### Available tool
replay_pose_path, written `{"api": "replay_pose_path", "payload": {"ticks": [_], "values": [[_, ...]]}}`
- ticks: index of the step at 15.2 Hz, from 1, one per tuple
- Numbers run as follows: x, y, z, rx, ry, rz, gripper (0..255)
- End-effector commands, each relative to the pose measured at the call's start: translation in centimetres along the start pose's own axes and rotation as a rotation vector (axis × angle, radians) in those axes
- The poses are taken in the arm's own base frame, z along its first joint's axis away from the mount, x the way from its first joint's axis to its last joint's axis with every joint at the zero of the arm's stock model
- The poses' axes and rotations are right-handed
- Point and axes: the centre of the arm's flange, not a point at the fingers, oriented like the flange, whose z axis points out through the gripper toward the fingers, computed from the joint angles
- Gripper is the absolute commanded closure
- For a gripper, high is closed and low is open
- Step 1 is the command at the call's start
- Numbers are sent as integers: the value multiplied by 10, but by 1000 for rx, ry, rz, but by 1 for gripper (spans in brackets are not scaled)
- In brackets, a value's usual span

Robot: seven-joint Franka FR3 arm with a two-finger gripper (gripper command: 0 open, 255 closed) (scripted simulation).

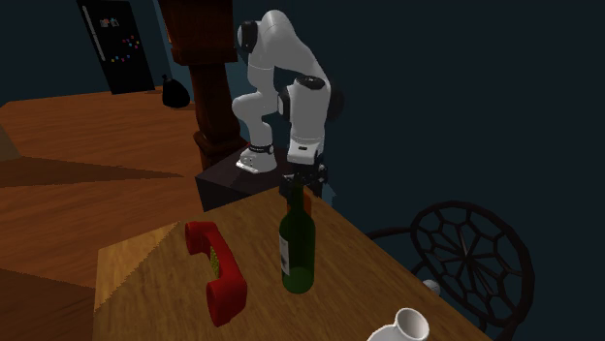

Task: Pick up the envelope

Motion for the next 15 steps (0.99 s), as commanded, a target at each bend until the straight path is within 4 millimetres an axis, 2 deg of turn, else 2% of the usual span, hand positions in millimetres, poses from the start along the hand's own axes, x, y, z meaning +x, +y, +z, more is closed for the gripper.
{"api": "replay_pose_path", "payload": {"ticks": [1,10,15], "values": [[0,0,2,0,0,0,255],[0,-1,2,0,1,0,255],[-1,1,-24,0,1,0,255]]}}
